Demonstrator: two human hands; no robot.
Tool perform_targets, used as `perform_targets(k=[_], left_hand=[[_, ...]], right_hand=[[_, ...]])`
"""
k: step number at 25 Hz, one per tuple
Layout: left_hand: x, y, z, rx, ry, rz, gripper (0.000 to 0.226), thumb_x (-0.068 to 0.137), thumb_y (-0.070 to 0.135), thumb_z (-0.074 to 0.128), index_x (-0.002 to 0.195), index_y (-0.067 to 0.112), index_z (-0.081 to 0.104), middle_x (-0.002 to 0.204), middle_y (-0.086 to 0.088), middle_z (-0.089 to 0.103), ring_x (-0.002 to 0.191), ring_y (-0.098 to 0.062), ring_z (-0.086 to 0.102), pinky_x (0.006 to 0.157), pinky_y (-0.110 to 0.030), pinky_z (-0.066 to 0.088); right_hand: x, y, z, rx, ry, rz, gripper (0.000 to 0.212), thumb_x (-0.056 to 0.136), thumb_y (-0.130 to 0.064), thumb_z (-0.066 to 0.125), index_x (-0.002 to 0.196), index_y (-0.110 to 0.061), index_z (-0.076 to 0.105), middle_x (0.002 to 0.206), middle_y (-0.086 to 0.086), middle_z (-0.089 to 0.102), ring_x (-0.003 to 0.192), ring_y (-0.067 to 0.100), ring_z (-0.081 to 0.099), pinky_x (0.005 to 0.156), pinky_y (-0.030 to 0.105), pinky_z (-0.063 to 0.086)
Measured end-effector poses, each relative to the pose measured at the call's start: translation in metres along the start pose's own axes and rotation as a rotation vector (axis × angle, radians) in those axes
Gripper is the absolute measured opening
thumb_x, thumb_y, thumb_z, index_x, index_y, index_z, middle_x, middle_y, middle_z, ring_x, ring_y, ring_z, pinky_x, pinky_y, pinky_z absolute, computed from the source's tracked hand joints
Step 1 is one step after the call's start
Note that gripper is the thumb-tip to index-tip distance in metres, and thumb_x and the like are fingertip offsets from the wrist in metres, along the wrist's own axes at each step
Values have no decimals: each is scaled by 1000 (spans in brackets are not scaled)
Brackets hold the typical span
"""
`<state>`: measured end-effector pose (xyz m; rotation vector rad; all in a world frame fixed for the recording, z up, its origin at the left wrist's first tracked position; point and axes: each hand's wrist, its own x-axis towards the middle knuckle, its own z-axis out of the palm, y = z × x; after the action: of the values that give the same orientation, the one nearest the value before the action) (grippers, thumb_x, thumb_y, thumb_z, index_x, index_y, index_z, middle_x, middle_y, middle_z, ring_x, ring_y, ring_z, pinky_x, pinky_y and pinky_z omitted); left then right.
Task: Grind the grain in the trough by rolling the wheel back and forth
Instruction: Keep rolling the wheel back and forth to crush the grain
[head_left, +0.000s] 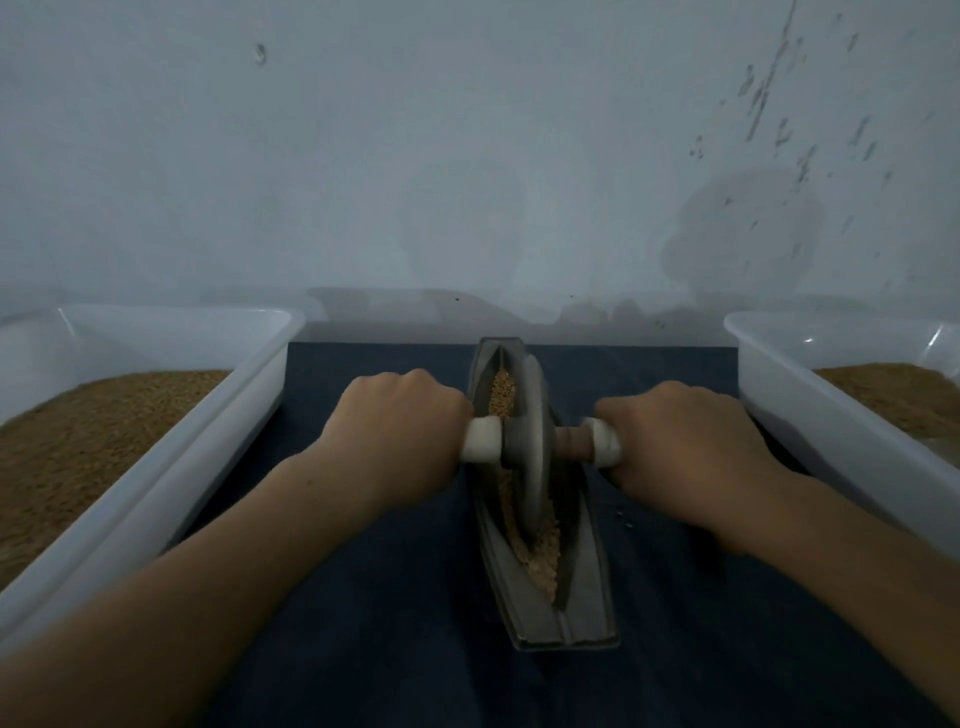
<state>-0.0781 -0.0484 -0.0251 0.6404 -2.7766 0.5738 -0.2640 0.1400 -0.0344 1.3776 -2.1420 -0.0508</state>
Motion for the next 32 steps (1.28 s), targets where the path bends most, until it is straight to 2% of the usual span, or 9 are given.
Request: perform_targets(k=[3,6,10,14,17,21,24,29,32], left_hand=[[32,-6,16,-24,-1,-94,13,85,37,62,95,29,61,73,6,45,65,-21,50,57,-35,37],[57,-11,18,-61,-12,-156,13,88,30,58,98,25,66,87,-1,62,76,-25,61,59,-36,42],[24,-2,8,-73,-31,-116,14,86,38,62,95,28,62,77,5,49,65,-18,52,58,-34,40],[-25,9,-8,35,59,-54,32,80,42,68,78,34,37,63,10,26,48,-10,21,45,-28,17],[-20,9,-4,21,46,-58,22,82,40,67,82,34,45,64,9,26,50,-11,25,47,-29,22],[31,0,11,10,32,-103,13,87,31,64,98,24,62,72,4,41,62,-20,45,55,-35,38],[57,-8,11,4,10,-121,14,88,28,61,102,23,64,83,-1,55,70,-24,56,57,-36,41],[11,3,6,-3,43,-73,12,84,36,65,89,30,56,67,8,33,54,-14,34,52,-32,32],[-17,6,-2,0,66,-19,30,79,43,69,78,36,40,62,11,28,49,-8,23,45,-26,17]], right_hand=[[50,0,16,46,-17,15,41,78,-36,68,60,-32,31,60,-9,42,52,15,43,45,25,29],[89,2,19,111,-138,47,33,86,-33,66,63,-30,42,68,-4,53,66,20,57,58,33,51],[55,0,6,57,-77,-3,37,79,-37,69,63,-32,36,63,-11,44,58,15,46,48,25,27],[-3,-1,-11,32,71,-70,52,55,-39,79,62,-37,27,51,-15,21,43,5,19,47,17,6],[0,1,-9,17,82,-71,55,51,-40,77,61,-36,23,51,-15,17,43,2,12,47,15,6],[54,3,22,75,-48,25,32,76,-41,67,62,-32,40,62,-11,45,55,14,44,47,24,23],[84,2,27,112,-95,70,27,82,-37,65,64,-31,46,65,-10,51,60,16,49,50,26,32],[29,-2,9,73,-35,40,33,75,-42,67,63,-33,38,62,-12,41,53,11,37,48,24,19],[-5,-3,-10,-16,77,-16,53,56,-42,77,58,-35,24,50,-14,26,43,0,17,46,17,7]])
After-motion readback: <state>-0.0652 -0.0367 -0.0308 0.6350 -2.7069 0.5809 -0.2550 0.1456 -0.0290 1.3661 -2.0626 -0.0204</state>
